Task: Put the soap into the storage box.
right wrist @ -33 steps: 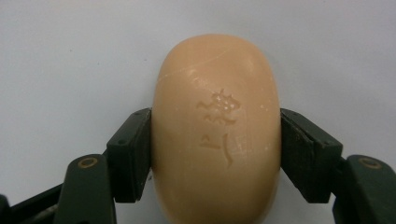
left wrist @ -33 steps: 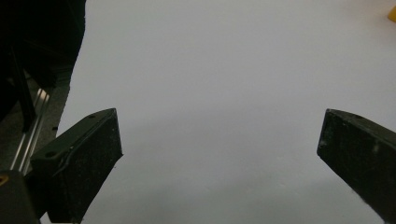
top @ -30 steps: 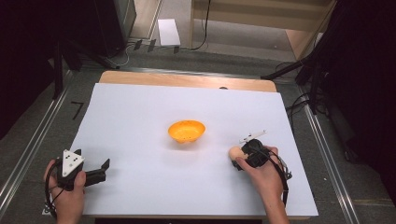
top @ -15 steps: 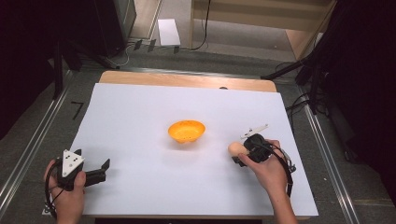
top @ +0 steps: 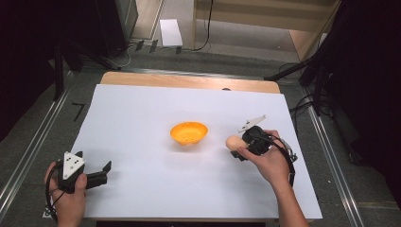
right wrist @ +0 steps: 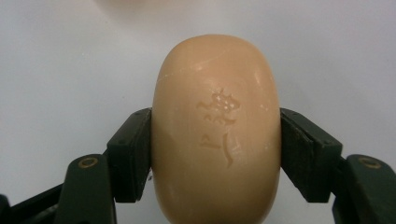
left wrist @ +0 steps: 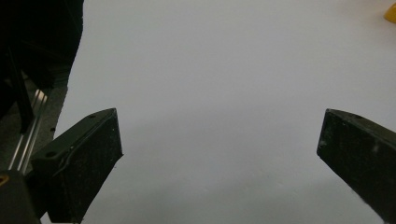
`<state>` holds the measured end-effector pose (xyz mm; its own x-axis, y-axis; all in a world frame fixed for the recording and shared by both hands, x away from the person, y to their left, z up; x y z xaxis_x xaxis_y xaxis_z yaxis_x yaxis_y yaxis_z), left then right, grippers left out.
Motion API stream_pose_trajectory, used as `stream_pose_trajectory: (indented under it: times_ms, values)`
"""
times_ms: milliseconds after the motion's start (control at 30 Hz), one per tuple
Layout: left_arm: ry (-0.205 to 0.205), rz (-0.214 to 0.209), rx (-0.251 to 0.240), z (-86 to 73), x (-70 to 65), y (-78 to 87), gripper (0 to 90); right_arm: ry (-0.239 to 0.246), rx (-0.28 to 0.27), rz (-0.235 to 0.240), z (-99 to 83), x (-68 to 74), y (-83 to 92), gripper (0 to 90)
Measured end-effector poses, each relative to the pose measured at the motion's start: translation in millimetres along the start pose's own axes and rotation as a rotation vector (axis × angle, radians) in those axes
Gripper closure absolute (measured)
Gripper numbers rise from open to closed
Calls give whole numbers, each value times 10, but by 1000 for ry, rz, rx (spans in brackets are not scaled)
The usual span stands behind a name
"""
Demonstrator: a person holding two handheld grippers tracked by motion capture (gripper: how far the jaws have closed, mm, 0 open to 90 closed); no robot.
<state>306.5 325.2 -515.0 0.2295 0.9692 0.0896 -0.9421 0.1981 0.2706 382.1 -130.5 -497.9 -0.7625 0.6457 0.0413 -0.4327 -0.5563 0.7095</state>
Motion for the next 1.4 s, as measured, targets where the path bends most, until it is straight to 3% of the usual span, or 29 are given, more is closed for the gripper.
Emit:
stream_pose_trajectory:
  times_ms: [233, 633, 933, 1400]
  values:
    - [3, -1, -3, 3, -1, 0, 2, 43, -19, 41, 121, 6, -41, 332]
    - [3, 0, -1, 2, 0, 0, 3, 105, -27, 46, 355, -20, -102, 332]
    - [5, -2, 0, 2, 2, 3, 3, 153, -52, 93, 551, 28, -168, 332]
    - [6, -6, 2, 0, 6, 3, 3, 286, -55, 165, 854, 168, -312, 331]
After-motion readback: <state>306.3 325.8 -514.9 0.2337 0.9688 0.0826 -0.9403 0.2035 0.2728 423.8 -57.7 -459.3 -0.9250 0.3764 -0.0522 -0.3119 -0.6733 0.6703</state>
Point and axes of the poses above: each handheld gripper's, and its own axes: y roughly backward along the jaws, z roughly out of its top, x roughly to its left, the point moved 10 cm from there along -y, roughly forward along the jaws, and after that the axes turned 15 degrees about -x, right-handed, at the moved point
